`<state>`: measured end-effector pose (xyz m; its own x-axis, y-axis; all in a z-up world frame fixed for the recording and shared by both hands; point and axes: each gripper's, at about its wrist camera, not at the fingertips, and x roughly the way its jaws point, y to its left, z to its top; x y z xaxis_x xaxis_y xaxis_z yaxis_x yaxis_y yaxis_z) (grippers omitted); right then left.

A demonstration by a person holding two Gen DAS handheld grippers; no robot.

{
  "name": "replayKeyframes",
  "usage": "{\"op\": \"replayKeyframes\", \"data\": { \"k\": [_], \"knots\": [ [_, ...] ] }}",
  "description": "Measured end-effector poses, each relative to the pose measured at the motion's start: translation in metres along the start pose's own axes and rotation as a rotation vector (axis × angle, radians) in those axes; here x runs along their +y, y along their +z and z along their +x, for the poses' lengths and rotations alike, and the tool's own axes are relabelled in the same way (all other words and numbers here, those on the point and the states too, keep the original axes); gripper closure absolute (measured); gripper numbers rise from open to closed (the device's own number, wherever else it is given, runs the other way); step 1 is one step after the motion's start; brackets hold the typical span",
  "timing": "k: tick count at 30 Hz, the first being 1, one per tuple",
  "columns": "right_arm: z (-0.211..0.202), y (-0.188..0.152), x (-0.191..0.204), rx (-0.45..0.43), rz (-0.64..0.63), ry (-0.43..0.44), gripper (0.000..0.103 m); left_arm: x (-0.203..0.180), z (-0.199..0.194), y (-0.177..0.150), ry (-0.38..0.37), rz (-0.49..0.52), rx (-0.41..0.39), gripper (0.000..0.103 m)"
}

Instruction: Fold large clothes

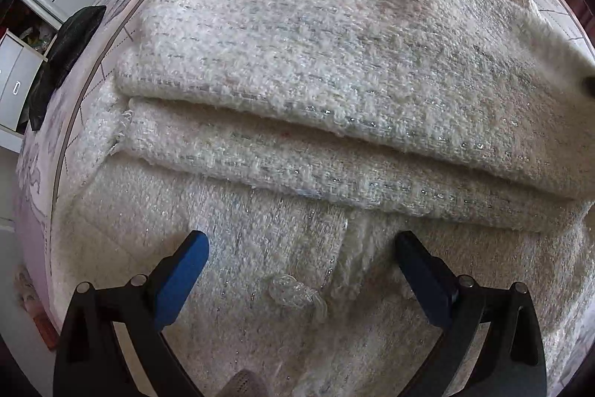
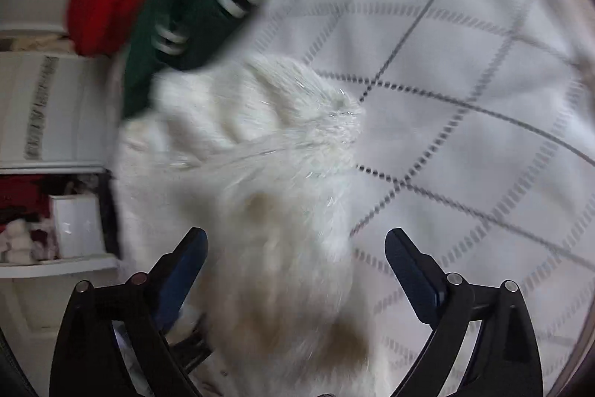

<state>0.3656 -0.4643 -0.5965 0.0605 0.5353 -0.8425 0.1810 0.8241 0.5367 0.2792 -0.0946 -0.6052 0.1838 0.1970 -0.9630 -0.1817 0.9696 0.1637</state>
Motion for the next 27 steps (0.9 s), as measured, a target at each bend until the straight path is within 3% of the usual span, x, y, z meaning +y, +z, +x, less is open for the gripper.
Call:
{"op": "replayKeyframes", "data": {
  "k": [2,4,5,6,11,12,15,17,19,20,25,27],
  "knots": [
    [0.032,0.013,0.001,0.072,0.009,-0.035,0.000,0.000,-0.001,0.000,-0.003,0.002,0.000,0.000],
    [0.037,0.018,0.012,0.040,0.002,-0.061,0.001,-0.002,-0.002,0.000,-0.007,0.004,0.001,0.000],
    [0.037,0.017,0.022,0.035,-0.025,-0.075,0.022,-0.002,-0.002,0.000,-0.009,0.006,0.001,0.000],
    [0.038,0.014,0.030,0.040,-0.040,-0.044,0.062,-0.002,-0.003,0.001,-0.009,0.007,0.002,0.000],
    [0.010,-0.019,0.011,0.059,0.179,0.111,0.076,0.011,-0.002,0.000,-0.023,0.022,0.019,0.000],
    [0.004,-0.030,0.001,0.071,0.270,0.170,0.077,0.013,0.000,0.000,-0.029,0.024,0.024,0.000],
    [0.002,-0.053,-0.017,0.091,0.400,0.243,0.077,0.022,-0.001,-0.007,-0.046,0.041,0.042,0.000],
    [-0.001,-0.059,-0.016,0.100,0.310,0.140,0.075,0.023,-0.006,-0.012,-0.035,0.064,0.044,0.000],
    [-0.005,-0.058,-0.009,0.101,0.141,-0.048,0.054,0.021,-0.016,-0.016,-0.009,0.075,0.038,0.000],
    [-0.010,-0.060,-0.008,0.101,0.103,-0.085,0.042,0.019,-0.025,-0.019,0.001,0.083,0.029,0.000],
    [-0.052,-0.083,0.012,0.075,-0.039,-0.102,0.041,-0.004,-0.070,-0.047,0.020,0.091,-0.006,0.000],
    [-0.056,-0.100,0.022,0.108,-0.143,-0.156,0.039,-0.020,-0.072,-0.063,0.052,0.118,0.000,0.000]
  ]
}}
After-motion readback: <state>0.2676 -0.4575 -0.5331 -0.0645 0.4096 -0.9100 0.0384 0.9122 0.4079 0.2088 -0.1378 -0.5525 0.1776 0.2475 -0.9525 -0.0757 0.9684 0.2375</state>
